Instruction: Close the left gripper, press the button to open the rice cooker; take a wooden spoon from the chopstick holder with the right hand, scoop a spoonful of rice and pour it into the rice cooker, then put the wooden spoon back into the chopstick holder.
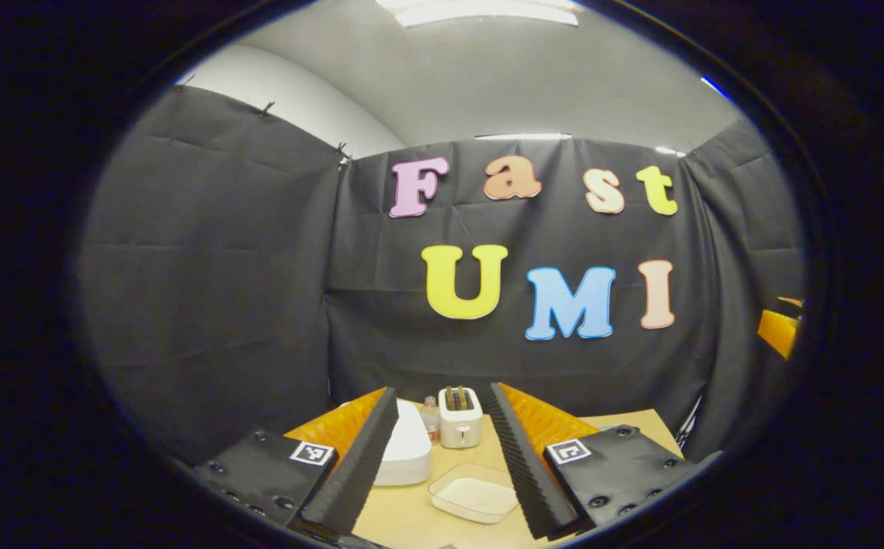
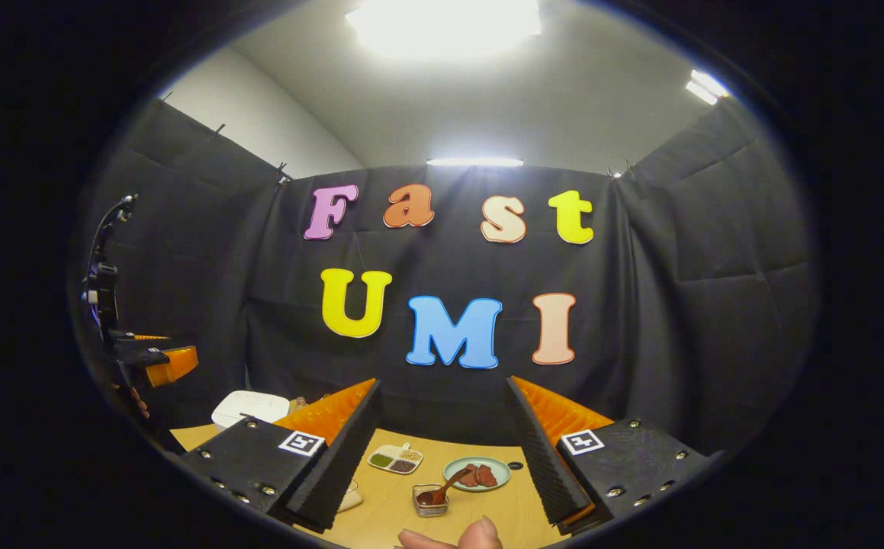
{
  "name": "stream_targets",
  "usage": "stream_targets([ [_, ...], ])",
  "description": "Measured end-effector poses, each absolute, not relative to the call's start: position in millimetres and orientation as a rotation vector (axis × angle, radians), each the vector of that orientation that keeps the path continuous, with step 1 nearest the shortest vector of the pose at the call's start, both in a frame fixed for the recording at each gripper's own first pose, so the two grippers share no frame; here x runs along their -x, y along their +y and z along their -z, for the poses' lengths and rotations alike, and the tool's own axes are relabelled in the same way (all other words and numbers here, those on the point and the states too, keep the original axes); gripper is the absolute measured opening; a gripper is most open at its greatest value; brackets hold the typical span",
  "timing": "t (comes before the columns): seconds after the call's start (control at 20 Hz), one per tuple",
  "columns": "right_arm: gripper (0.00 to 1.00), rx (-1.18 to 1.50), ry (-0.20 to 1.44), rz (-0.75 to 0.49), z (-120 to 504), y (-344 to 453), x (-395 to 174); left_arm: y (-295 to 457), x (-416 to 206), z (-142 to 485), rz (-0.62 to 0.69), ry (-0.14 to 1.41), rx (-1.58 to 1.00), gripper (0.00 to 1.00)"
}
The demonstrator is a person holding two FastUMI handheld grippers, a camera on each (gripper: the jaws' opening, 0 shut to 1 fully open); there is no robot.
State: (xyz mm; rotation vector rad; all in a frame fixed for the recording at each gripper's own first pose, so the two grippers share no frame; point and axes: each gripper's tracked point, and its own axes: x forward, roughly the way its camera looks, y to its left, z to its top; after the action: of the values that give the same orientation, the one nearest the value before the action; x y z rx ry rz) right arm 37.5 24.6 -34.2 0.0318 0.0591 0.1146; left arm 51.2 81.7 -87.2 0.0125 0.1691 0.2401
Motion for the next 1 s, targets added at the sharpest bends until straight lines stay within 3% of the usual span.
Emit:
stream_targets([
  [0.3,0.97,0.015,0.070,-0.092,25.5,95.2,-76.5,185.2,-124.9,186.2,-0.324,0.325,-0.005,0.36],
  [0.4,0.97,0.044,0.088,-0.061,30.3,110.6,-86.1,208.7,-146.4,217.5,-0.332,0.384,-0.029,0.13],
  [0.45,0.97,0.055,0.106,-0.048,33.9,116.7,-89.1,213.9,-156.9,233.3,-0.309,0.414,-0.032,0.09],
  [1.0,0.97,0.165,0.257,-0.014,61.6,166.9,-122.4,289.3,-244.3,403.8,-0.338,0.651,-0.025,0.09],
])
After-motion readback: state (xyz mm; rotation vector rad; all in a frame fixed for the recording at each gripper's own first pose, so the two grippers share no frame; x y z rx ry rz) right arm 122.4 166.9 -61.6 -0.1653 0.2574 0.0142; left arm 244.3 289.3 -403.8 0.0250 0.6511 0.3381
